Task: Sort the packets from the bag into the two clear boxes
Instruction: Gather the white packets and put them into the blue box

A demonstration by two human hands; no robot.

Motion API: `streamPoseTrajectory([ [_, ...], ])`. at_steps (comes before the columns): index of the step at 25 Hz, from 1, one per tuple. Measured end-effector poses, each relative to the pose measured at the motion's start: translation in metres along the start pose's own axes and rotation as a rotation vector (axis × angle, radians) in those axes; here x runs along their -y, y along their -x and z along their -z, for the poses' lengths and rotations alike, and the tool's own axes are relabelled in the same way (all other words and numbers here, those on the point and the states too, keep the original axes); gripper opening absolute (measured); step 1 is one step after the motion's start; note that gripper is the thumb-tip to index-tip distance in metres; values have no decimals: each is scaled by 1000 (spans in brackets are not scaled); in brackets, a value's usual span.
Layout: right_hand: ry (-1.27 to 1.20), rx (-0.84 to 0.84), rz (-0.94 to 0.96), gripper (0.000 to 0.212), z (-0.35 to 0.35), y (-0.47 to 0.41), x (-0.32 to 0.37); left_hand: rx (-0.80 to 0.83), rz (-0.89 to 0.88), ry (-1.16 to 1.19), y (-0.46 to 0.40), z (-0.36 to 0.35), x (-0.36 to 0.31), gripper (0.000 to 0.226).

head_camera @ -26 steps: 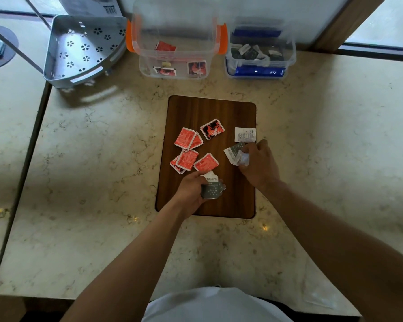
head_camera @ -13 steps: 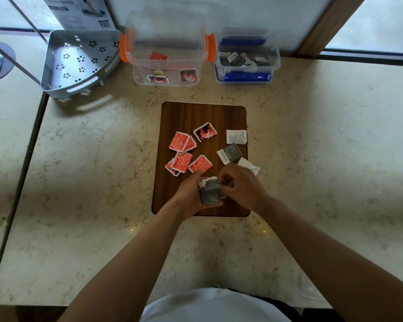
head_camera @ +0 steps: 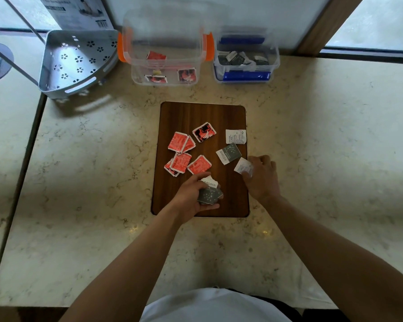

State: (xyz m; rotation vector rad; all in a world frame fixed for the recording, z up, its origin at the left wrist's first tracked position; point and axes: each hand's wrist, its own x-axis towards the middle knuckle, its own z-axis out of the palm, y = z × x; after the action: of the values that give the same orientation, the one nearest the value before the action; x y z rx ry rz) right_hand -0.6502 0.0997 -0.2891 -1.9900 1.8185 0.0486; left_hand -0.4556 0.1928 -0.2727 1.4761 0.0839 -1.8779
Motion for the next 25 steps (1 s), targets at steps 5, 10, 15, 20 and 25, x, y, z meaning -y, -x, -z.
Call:
streamPoseTrajectory([
  [5,-227,91,-70,31,-1,2,-1,11,-24,-39,2,1,0,34],
  [10,-464,115,39,22,12,28,22,13,0,-9,3,-1,2,29],
  [15,-477,125,62,29,12,43,44,23,9,27,3,-4,6,33],
  [20,-441,252,22,39,3,55,59,11,-27,45,2,-8,10,38],
  [25,-719,332,-111,42,0,53,72,16,-29,83,0,-5,10,41],
])
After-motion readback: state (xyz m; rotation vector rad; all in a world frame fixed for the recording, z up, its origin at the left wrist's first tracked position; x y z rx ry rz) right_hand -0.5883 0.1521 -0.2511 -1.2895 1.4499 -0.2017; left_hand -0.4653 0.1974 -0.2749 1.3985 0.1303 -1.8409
